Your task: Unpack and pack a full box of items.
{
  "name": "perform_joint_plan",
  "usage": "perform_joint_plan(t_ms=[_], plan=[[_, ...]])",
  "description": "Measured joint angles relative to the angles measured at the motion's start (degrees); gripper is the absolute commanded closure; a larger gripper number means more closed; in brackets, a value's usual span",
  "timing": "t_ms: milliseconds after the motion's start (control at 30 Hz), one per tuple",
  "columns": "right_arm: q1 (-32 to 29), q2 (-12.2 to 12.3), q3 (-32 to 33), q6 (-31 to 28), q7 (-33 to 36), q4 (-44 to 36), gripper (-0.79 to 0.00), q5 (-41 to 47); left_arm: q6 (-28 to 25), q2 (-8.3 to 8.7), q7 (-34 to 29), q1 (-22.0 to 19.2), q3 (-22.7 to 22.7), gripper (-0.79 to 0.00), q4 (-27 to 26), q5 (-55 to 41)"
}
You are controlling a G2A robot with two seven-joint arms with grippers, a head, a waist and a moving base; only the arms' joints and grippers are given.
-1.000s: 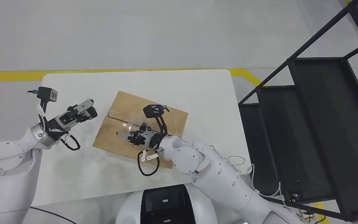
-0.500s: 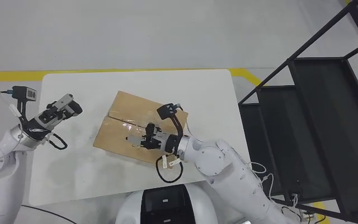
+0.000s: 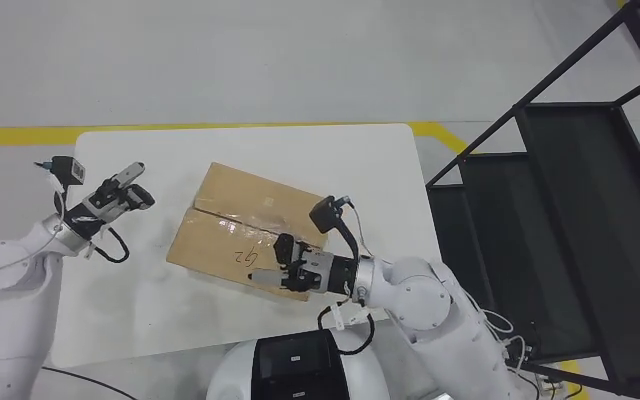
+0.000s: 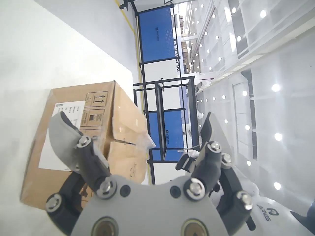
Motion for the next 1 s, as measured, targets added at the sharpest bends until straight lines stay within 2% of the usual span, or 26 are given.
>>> perform_joint_plan(t_ms=[200, 400, 733, 1000], plan=[[-4.06, 1.25, 5.77, -3.17, 3.03, -3.21, -0.785, 4.78, 0.15, -1.04, -0.12, -4.82, 5.51, -0.785, 8.24, 0.14], [-6.34, 2.20, 11.70, -4.04, 4.14, -3.18, -0.785, 10.08, -0.23, -1.91, -3.47, -7.42, 9.81, -0.785, 12.51, -0.03], [-8.42, 3.36, 18.10, -4.25, 5.58, -2.32, -0.785, 16.96, 2.49, -3.38, -8.20, -9.55, 16.64, -0.785, 13.48, 0.09], [-9.24, 4.12, 20.09, -3.75, 6.43, -1.90, -0.785, 17.89, 3.72, -6.01, -10.36, -15.06, 25.36, -0.785, 15.05, 0.20]])
